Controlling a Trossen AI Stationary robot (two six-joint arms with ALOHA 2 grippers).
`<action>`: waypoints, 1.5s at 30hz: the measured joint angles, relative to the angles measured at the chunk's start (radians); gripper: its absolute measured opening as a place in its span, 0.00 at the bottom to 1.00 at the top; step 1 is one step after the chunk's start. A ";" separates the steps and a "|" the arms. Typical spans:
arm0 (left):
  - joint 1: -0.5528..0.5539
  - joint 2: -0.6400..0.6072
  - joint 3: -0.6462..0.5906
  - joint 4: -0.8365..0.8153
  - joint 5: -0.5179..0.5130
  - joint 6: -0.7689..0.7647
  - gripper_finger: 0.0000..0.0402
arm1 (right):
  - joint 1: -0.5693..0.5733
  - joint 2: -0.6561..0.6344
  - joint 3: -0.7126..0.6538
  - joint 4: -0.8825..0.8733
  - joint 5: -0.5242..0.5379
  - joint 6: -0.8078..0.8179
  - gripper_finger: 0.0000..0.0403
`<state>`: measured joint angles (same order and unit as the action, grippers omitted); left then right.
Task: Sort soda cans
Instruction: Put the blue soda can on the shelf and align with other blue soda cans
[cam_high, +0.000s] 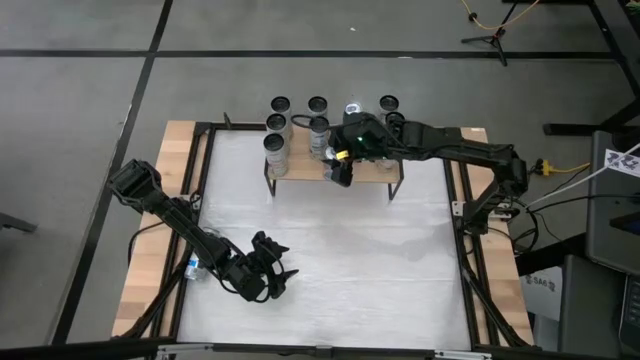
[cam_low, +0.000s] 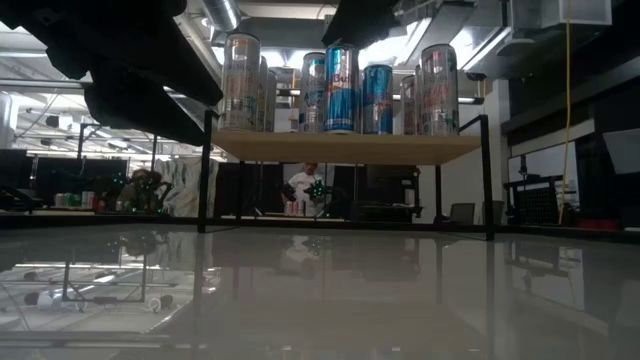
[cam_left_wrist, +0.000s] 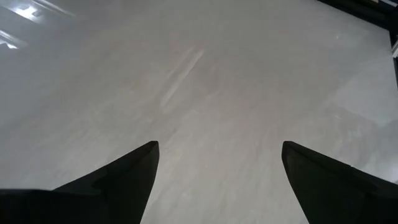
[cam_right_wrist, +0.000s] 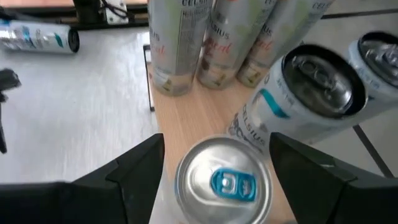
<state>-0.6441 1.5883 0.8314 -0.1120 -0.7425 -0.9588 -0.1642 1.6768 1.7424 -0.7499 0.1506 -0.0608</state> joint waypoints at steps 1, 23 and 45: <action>0.000 0.000 0.000 0.000 0.000 0.000 0.83 | 0.000 0.000 0.000 -0.011 0.006 0.000 0.71; 0.000 0.000 0.000 0.000 0.000 0.000 0.83 | 0.000 0.005 0.000 -0.084 0.016 0.004 0.71; 0.000 0.000 0.000 0.000 0.000 0.000 0.83 | 0.000 0.033 0.000 -0.087 0.014 0.001 0.59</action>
<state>-0.6441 1.5883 0.8314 -0.1120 -0.7425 -0.9588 -0.1642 1.7100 1.7428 -0.8367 0.1650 -0.0601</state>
